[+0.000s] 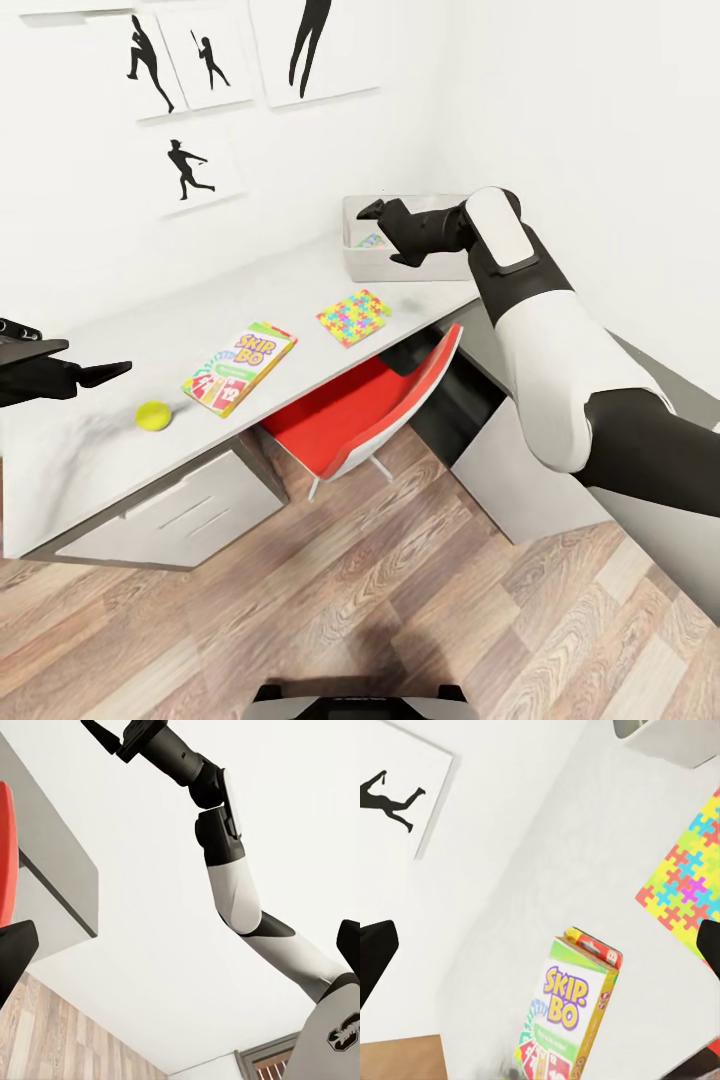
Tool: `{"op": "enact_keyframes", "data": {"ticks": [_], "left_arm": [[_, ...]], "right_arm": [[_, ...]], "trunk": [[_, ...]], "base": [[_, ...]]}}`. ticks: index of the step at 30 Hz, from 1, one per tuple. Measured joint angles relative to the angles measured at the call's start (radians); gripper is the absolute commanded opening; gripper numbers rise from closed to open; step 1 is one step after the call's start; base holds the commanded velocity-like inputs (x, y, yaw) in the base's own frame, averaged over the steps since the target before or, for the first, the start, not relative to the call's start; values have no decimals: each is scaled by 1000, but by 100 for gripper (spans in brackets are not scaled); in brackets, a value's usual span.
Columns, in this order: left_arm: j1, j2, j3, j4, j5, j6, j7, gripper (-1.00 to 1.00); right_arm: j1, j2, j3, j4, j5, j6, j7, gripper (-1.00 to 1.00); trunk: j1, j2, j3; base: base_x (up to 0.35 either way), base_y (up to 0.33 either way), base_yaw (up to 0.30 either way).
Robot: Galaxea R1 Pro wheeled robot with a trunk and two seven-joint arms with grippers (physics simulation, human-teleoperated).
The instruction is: Put all the toys in the child's room - the three board games (two on the bed and one on the table), the two jigsaw puzzles on the table, and the tennis ball on the table - inside the toy box on the table in the child's room.
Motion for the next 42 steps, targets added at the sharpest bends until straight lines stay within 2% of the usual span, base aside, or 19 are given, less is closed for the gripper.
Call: {"op": "enact_keyframes", "data": {"ticks": [9,25,35,40,42], "left_arm": [[1,0,0,0,0,0,0,100],[2,0,0,2,-2,0,0,100],[4,4,-2,25,-12,0,0,100],[6,9,-3,41,-15,-2,0,100],[8,11,-3,53,-17,-3,0,100]], "right_arm": [[0,0,1,-1,0,1,0,100],[1,0,1,-17,0,3,1,100],[6,0,3,-115,0,15,-3,100],[36,0,3,-192,0,35,-4,100],[67,0,3,-251,1,62,-5,100]], "trunk": [[0,0,4],[0,0,29],[0,0,46],[0,0,54],[0,0,57]], "base": [[-6,0,0],[0,0,0],[0,0,0],[0,0,0],[0,0,0]]}}
